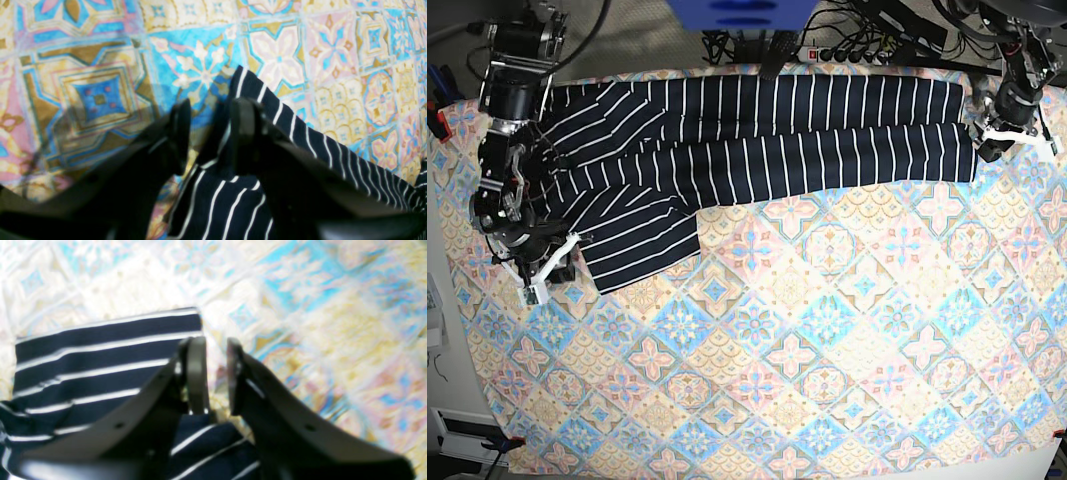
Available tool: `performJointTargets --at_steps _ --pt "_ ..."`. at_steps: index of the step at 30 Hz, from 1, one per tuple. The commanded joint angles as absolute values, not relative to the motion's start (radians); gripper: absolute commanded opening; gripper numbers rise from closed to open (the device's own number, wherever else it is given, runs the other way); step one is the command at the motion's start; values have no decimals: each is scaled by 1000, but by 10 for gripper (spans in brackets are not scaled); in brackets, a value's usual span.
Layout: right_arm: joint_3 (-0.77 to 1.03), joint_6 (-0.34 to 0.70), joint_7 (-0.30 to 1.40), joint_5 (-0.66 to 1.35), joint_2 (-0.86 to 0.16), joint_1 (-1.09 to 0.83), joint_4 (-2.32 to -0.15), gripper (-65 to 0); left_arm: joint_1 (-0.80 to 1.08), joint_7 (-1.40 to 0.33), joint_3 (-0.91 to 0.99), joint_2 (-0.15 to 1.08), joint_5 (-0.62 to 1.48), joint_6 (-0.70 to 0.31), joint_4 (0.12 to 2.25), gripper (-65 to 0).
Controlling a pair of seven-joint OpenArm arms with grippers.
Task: Fold the T-shirt properly
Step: 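Regrasp the shirt's side edge with the right gripper and pull it inward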
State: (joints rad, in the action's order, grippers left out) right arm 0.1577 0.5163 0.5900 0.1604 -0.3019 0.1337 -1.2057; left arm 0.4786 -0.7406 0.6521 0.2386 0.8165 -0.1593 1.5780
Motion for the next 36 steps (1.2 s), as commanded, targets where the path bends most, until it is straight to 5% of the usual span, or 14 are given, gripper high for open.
performJointTargets --at_steps 1,7,28,36 --pt "154 512 576 165 -325 162 -1187 -502 479 -725 661 254 829 -166 1595 -446" --pt "62 512 536 165 -325 225 -1063 -433 479 -725 661 252 829 -166 1595 -446" --pt "5 516 427 165 -320 305 -791 -440 458 -725 661 252 825 -166 1595 -446" --pt "5 590 496 165 -320 300 -799 -650 452 -725 661 252 823 -166 1595 -446"
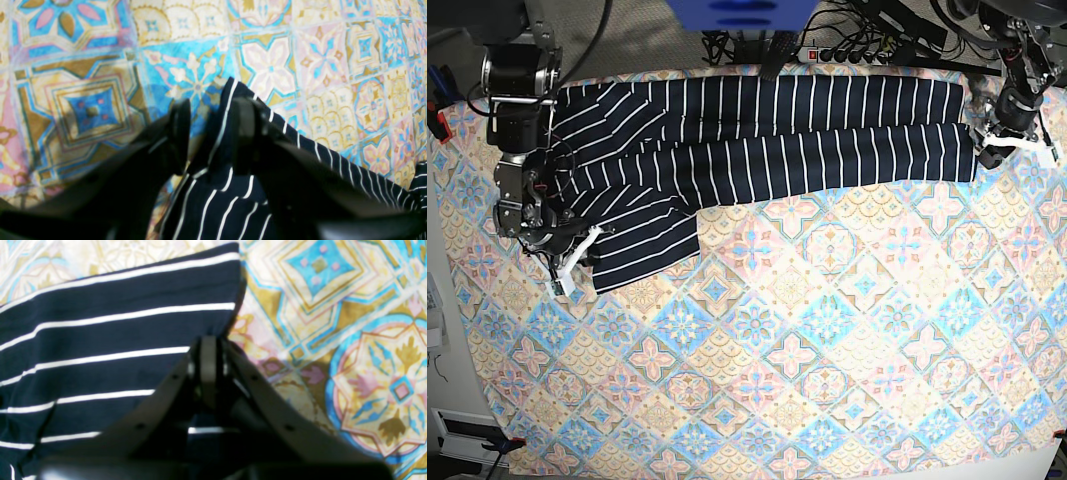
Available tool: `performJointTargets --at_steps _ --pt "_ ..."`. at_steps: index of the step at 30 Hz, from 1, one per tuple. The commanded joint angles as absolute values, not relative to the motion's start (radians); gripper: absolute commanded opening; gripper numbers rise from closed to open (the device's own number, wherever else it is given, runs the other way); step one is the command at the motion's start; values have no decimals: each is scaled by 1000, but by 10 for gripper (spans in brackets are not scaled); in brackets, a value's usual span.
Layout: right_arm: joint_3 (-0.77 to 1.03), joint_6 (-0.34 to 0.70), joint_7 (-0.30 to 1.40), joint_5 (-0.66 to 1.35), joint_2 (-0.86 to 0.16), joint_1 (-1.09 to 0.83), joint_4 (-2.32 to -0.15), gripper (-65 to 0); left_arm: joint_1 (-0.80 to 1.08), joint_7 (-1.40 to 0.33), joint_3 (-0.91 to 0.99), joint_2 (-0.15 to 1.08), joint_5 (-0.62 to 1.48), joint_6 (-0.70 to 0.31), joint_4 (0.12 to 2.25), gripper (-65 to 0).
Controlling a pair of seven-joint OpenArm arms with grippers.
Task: Fold the T-shirt properly
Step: 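Regrasp the shirt's side edge with the right gripper and pull it inward, then tuck the loose sleeve fabric under with the right gripper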
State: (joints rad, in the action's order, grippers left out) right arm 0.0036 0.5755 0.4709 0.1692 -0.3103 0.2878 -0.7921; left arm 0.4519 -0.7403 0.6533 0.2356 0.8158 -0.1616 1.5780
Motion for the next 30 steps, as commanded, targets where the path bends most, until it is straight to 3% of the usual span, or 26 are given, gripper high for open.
performJointTargets --at_steps 1,8,11,20,30 --pt "5 590 501 165 -320 300 -800 -650 452 -725 661 252 823 -166 1595 -446" --pt "13 591 518 170 -323 229 -1015 -649 450 -725 661 252 823 -166 1595 -447" --pt "19 591 601 170 -325 179 -1142 -650 450 -725 662 254 823 -166 1593 -447" --pt "143 593 707 171 -325 -65 -1527 -650 450 -725 662 254 823 -166 1593 -448" --pt "325 696 756 234 -321 -364 -1824 -649 450 -725 662 254 823 -166 1593 -449"
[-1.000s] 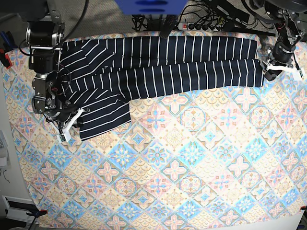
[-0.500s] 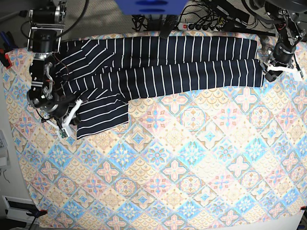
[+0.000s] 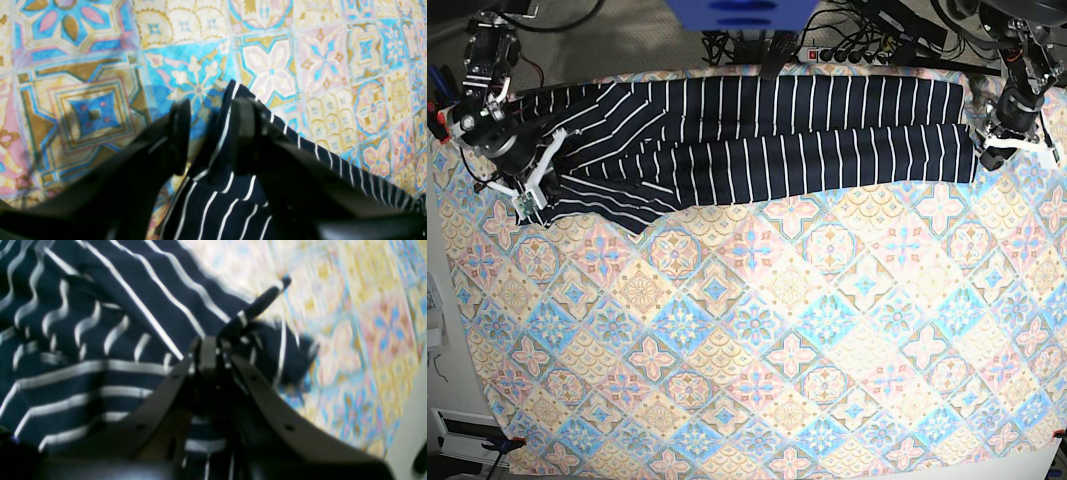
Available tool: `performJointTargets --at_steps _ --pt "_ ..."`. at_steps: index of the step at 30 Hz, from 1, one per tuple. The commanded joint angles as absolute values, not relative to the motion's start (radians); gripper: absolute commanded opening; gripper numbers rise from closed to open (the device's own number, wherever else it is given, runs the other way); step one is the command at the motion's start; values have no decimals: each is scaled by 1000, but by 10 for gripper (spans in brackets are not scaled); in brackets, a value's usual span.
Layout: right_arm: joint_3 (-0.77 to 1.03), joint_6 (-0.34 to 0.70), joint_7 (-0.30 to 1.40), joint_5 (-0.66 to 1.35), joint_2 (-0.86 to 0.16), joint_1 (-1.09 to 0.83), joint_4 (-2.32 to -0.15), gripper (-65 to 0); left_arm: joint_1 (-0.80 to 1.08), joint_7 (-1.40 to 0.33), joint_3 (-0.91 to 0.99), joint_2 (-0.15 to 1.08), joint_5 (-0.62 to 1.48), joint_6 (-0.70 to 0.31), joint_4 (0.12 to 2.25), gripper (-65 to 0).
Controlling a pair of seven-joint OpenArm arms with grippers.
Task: Fold the T-shirt properly
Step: 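Tuck the loose sleeve fabric under with the right gripper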
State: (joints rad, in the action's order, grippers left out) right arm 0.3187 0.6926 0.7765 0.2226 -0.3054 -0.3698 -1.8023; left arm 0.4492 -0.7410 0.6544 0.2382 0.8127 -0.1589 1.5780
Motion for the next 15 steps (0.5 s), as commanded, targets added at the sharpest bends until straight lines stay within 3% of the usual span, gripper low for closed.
performJointTargets --at_steps 1,15 --pt "346 698 760 269 -321 -390 -1831 -649 450 -725 662 254 823 -166 1593 -449" --pt "401 697 762 346 -326 -526 -1825 -646 450 -723 661 254 823 -166 1593 -447"
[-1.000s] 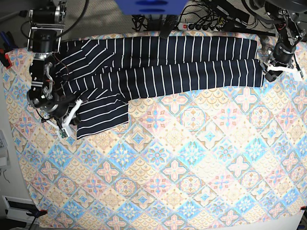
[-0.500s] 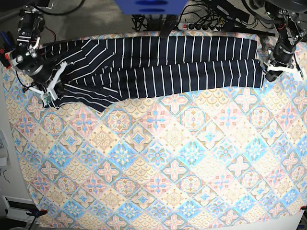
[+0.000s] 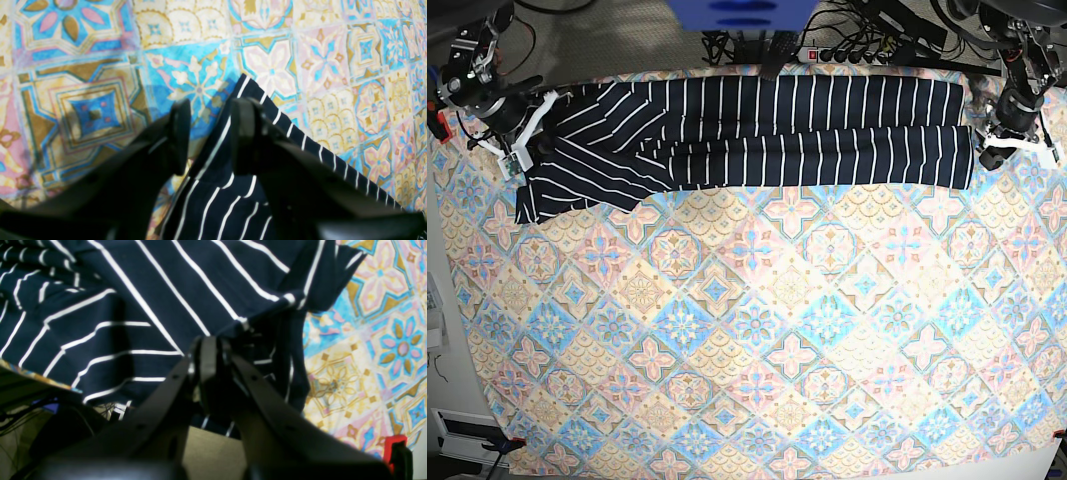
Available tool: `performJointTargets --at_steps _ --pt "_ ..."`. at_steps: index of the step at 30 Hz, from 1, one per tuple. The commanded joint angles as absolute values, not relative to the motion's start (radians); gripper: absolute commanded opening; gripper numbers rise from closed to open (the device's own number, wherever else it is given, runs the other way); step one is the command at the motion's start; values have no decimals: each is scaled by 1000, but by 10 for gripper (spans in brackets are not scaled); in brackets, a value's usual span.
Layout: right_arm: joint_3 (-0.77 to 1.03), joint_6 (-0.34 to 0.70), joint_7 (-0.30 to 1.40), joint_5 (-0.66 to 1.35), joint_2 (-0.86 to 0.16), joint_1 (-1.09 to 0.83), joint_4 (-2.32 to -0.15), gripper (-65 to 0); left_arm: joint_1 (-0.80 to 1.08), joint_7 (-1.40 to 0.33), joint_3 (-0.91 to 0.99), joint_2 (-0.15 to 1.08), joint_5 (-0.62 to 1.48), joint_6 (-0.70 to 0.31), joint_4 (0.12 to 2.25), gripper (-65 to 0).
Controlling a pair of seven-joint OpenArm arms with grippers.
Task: Fold the T-shirt properly
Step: 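Tuck the loose sleeve fabric under with the right gripper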
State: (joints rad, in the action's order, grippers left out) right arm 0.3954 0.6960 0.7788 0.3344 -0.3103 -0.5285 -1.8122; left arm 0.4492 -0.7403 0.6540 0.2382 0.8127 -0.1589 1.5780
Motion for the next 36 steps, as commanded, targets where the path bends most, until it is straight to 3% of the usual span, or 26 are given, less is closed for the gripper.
performJointTargets --at_steps 1,7,10,14,22,27,36 --pt "403 696 762 346 -326 -524 -1825 -644 450 -723 661 254 823 -166 1593 -447" --pt "475 670 753 354 -302 -524 -1831 -558 450 -720 667 254 825 -166 1593 -446" --pt "599 668 751 354 -225 -519 -1844 -546 452 -720 667 252 826 -166 1593 -446" --pt "631 673 753 355 -182 -464 -1863 -547 452 -720 667 252 826 -166 1593 -446" --pt "383 697 760 401 -185 -348 -1856 -547 456 -723 667 252 829 -165 1593 -446" --pt "228 697 760 205 -179 -265 -1793 -548 458 -723 668 252 829 -165 1593 -446" --pt "209 697 762 154 -185 -364 -1716 -548 453 -720 668 252 829 -165 1593 -446"
